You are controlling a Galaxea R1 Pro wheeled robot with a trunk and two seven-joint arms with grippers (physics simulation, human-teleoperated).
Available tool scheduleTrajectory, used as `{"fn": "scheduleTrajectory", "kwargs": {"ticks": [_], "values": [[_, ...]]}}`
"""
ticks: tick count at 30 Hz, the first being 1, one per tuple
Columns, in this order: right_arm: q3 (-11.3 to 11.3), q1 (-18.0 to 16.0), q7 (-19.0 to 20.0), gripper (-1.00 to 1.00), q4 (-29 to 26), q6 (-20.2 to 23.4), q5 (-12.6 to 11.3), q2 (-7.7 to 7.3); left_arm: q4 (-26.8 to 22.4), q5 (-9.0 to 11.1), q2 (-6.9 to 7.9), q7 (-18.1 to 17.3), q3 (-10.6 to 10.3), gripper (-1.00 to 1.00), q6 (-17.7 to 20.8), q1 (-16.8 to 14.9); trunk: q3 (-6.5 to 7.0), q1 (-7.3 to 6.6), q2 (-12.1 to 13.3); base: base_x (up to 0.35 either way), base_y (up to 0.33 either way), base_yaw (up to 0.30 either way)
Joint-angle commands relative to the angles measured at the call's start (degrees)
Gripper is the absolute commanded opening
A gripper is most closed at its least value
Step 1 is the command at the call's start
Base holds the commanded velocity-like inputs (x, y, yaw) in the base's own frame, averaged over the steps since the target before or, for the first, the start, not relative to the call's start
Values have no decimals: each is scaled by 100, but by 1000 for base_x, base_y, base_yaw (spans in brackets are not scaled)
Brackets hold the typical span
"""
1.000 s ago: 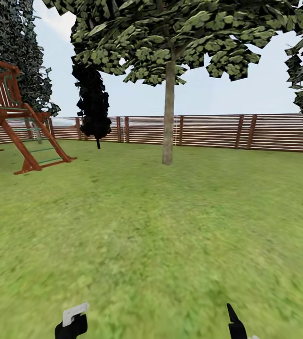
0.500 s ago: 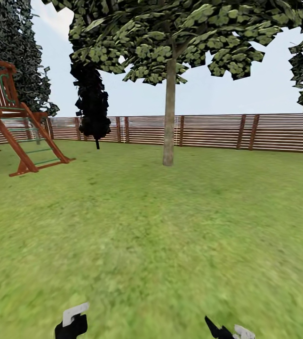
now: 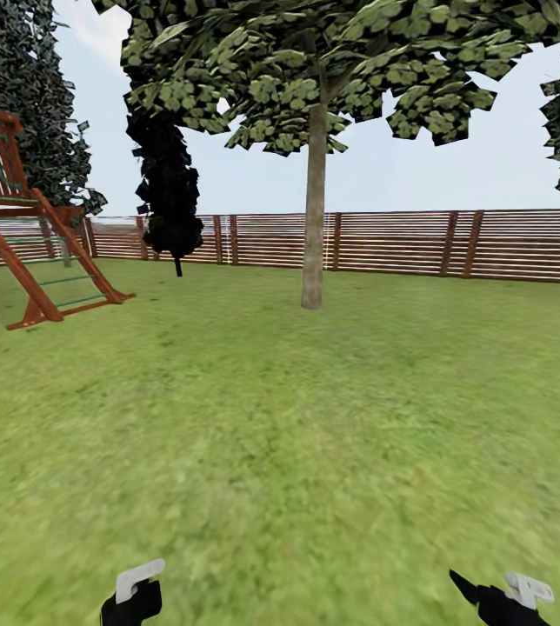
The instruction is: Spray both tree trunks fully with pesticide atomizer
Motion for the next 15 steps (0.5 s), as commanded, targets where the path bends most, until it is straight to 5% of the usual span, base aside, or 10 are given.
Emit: {"fn": "scheduleTrajectory", "kwargs": {"ticks": [1,15], "values": [[0,0,-2,100,-3,-15,4,1,0,-2,0,3,-2,-100,1,0,0,0,0,337,0,0],[-13,-1,-23,100,43,-403,7,10,0,-2,0,6,-2,-100,0,0,0,0,0,337,0,-18]]}}
